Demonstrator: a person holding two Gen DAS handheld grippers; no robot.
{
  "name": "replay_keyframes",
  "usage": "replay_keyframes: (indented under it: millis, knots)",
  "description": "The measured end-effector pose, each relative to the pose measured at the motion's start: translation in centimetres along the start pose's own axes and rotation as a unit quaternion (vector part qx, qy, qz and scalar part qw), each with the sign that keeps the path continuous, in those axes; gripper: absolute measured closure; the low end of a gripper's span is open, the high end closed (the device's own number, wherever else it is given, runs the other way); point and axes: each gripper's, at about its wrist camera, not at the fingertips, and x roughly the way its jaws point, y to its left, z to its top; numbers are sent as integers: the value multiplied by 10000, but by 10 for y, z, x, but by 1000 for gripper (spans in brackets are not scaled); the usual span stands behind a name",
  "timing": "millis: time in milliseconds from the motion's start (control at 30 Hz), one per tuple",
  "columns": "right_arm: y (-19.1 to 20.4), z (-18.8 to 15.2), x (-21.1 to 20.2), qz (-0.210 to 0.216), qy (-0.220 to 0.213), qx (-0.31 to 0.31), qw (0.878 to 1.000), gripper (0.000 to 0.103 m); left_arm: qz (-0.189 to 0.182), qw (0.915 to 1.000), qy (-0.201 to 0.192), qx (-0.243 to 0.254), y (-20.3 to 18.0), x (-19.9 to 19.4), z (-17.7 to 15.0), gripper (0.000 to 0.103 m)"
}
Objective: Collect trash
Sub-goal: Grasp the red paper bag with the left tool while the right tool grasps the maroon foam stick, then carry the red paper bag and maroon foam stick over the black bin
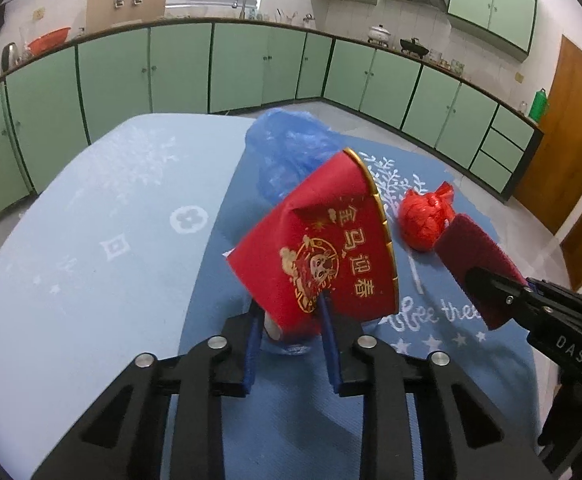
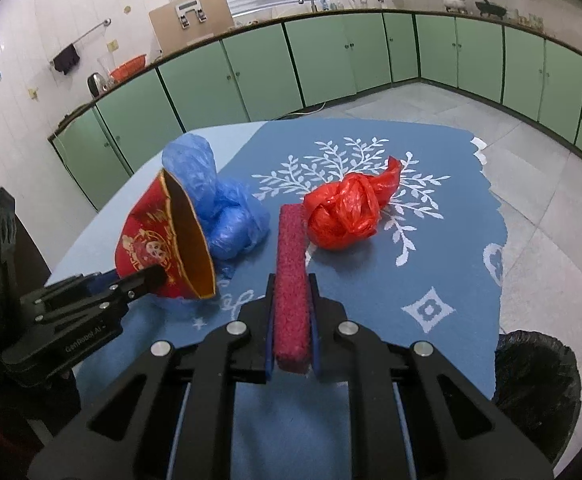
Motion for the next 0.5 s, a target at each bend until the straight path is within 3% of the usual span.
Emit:
replay_keyframes:
  millis: [500]
  knots:
    - [-5, 2, -81, 81, -643, 72, 9979, 91, -235, 9964, -802, 156, -40, -87, 9, 80]
